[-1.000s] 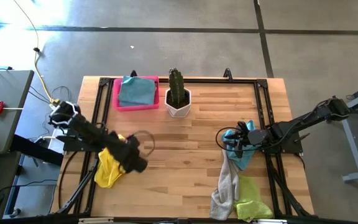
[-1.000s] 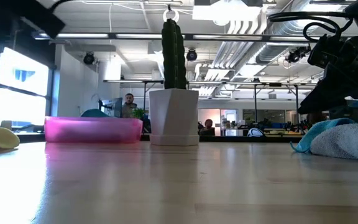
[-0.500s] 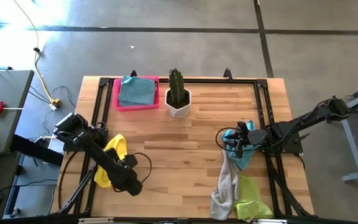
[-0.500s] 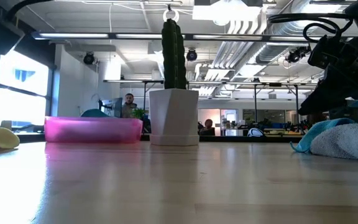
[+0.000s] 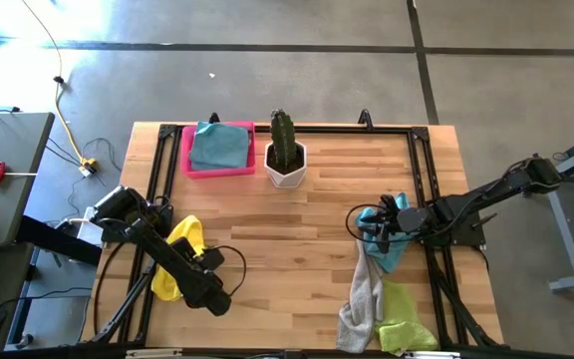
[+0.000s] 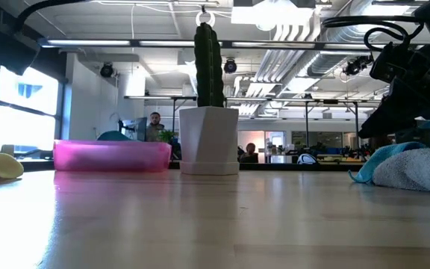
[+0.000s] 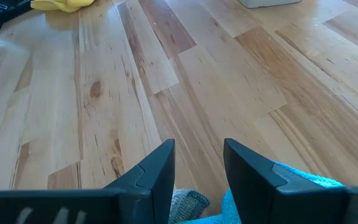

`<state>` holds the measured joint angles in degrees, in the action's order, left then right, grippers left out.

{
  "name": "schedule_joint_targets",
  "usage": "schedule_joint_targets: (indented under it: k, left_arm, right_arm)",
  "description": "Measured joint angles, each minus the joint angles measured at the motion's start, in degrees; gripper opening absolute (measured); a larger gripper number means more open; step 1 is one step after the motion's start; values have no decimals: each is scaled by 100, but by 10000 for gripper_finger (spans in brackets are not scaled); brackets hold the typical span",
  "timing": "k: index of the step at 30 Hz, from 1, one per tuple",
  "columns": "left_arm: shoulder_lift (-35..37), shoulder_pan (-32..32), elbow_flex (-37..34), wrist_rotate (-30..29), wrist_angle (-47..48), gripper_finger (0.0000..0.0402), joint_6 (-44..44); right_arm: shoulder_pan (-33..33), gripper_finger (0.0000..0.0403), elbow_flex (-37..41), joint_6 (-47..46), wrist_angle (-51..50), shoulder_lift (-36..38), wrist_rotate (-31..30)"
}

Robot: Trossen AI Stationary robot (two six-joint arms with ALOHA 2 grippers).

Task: Fold microfiber towels
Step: Fold the yellow microfiber towel

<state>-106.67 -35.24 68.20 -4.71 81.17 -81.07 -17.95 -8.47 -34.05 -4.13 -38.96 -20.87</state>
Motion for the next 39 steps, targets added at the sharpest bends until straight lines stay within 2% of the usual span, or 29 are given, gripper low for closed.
schedule_joint_targets:
  k: [4,8,15,18,20,25,32,36,39]
  left_arm:
    - [0,48,-1,-171,138,196,-201]
    - [4,118,-138,-292,99,169,-434]
    - [4,234,-528,-180,62,82,-601]
    - [4,234,-537,-228,61,29,-625]
    - [4,234,-503,-332,62,8,-603]
    - [4,278,-164,-848,16,6,-577]
    - [4,425,908,-2162,-128,1,135]
    - [6,547,1506,-2816,-564,1,1011]
    - [7,647,1807,-3104,-1318,1,2018]
  right_arm:
    - [0,128,0,-1,1,0,-1]
    - [1,128,0,0,3,-1,0]
    - [1,128,0,0,3,-2,-1]
    - [1,128,0,1,3,-2,0]
    - [0,128,0,0,3,-2,0]
    - [0,128,0,-1,4,-2,-1]
    - [1,128,0,0,4,-2,0]
    - [0,128,0,-1,5,-2,-1]
    - [1,128,0,1,5,-2,1]
